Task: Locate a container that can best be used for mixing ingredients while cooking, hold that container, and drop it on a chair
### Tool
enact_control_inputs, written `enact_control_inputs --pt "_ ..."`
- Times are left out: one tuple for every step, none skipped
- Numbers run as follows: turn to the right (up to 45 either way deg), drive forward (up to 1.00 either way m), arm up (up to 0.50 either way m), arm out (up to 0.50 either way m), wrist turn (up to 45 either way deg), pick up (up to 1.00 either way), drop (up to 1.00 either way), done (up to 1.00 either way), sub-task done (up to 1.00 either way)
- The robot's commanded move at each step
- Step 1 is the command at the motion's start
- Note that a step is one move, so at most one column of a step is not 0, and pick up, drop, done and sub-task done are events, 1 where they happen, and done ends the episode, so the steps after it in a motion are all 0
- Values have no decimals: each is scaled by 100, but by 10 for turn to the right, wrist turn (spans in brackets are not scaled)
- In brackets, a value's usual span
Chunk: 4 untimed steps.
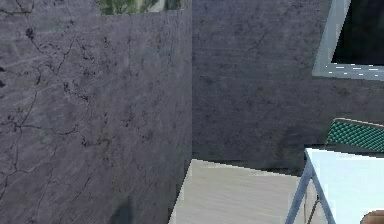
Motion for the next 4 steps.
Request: enact_control_inputs --pt "0 0 0 -32 0 0 0 0 0" --pt "-450 0 0 0 0 0 0 0 0" --pt "-450 0 0 0 0 0 0 0 0" --pt "-450 0 0 0 0 0 0 0 0"
